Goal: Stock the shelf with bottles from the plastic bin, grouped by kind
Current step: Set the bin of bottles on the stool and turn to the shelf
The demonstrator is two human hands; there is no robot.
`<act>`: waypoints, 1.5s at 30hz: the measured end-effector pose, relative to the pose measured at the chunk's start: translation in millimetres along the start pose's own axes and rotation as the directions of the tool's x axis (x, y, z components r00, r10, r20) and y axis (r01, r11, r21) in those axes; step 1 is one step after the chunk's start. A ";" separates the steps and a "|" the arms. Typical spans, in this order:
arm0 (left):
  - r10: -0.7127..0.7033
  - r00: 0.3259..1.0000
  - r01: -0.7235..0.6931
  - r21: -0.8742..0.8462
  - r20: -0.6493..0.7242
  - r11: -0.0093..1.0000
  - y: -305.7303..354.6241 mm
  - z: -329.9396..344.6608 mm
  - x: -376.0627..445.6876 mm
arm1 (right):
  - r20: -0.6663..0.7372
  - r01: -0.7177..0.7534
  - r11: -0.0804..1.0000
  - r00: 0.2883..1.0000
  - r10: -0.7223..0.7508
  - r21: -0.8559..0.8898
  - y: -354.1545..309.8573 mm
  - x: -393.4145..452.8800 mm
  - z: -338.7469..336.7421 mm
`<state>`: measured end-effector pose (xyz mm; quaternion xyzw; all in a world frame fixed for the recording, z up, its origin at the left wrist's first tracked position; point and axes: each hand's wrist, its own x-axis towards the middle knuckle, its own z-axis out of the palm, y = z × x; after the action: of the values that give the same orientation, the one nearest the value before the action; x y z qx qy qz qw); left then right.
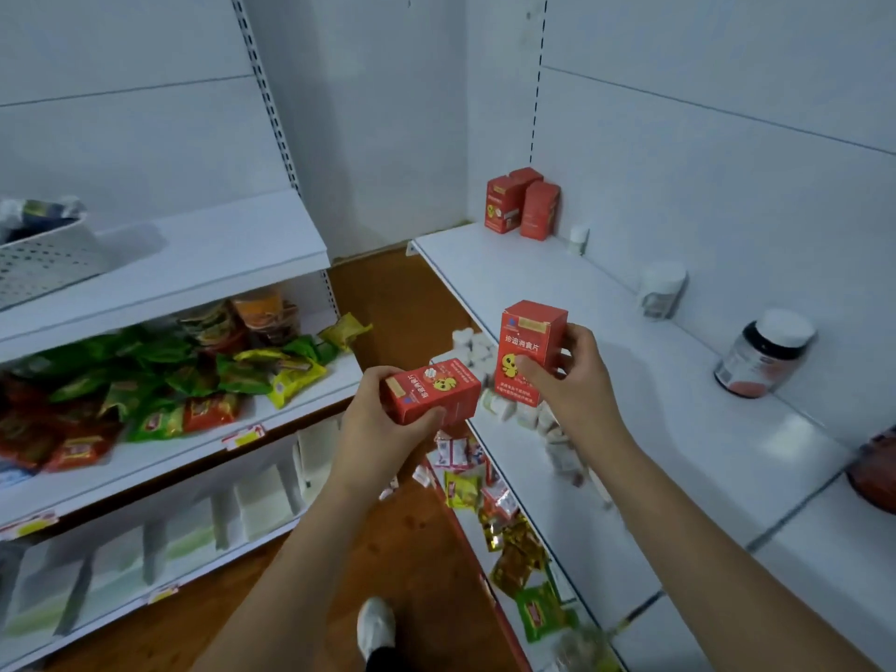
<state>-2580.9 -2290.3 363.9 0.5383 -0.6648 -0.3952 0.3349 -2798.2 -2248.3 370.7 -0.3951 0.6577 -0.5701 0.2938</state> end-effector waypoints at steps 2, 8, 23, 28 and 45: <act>0.029 1.000 -0.029 -0.024 0.005 0.999 -5.0 -0.4 38.7 | -0.037 0.000 1.000 0.999 0.000 -0.005 2.3 27.5 11.9; 0.154 0.987 -0.150 -0.073 0.047 0.986 -13.6 -12.6 159.2 | -0.182 -0.006 1.000 0.983 0.003 -0.014 0.0 116.4 57.4; 0.378 0.909 -0.373 -0.064 0.178 0.926 7.8 19.6 387.7 | -0.451 -0.091 0.986 0.892 0.020 -0.137 1.3 259.6 109.6; 0.417 0.892 -0.410 -0.081 0.176 0.909 24.4 56.4 436.0 | -0.502 -0.033 0.985 0.863 -0.058 -0.171 15.0 305.7 114.0; 0.419 0.729 -0.462 -0.062 0.541 0.885 7.5 107.8 515.9 | -0.463 -0.094 0.937 0.883 -0.078 -0.337 77.8 384.4 116.5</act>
<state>-2779.4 -2777.4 330.8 0.2443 -0.8547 -0.4134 0.1971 -2913.1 -2634.2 298.3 -0.2883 0.8013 -0.5214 0.0536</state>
